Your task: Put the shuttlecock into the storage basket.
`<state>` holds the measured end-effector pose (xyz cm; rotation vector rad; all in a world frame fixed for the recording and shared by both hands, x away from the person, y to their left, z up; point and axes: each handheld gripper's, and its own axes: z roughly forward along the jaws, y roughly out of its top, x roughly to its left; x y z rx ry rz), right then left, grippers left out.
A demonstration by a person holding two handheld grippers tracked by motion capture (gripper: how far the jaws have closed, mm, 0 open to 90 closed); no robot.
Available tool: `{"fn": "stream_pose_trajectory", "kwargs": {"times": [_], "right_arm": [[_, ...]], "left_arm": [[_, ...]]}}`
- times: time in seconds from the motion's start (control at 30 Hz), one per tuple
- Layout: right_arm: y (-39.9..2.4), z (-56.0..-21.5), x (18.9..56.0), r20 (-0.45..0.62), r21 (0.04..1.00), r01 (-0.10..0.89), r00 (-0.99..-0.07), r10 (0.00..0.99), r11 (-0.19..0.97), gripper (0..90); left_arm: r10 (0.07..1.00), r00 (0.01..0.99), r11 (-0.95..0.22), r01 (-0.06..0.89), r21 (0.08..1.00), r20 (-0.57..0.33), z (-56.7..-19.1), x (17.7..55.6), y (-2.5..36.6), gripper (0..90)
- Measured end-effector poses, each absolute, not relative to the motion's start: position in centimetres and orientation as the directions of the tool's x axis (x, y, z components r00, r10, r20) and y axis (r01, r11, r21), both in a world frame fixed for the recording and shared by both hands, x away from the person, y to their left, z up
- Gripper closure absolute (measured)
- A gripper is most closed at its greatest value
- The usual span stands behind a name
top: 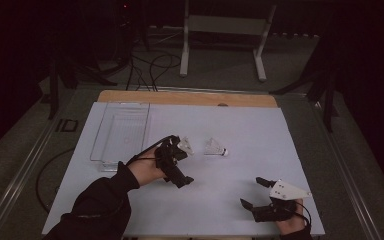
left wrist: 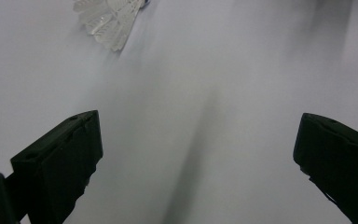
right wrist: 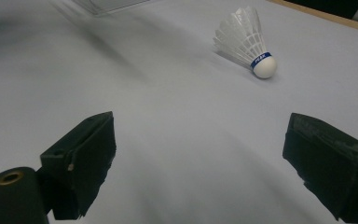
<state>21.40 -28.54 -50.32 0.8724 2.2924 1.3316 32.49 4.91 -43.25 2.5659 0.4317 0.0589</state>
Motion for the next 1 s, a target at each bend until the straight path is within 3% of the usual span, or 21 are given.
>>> {"fn": "stream_pose_trajectory", "kwargs": {"times": [1.0], "right_arm": [[-28.6, -50.3, 21.4, 0.017, 0.867, 0.339, -0.752, 0.659, 0.365, 9.4]], "left_arm": [[0.291, 0.955, -0.866, 0.287, 0.410, -0.055, -44.0, 34.7, 1.7, 1.2]]}}
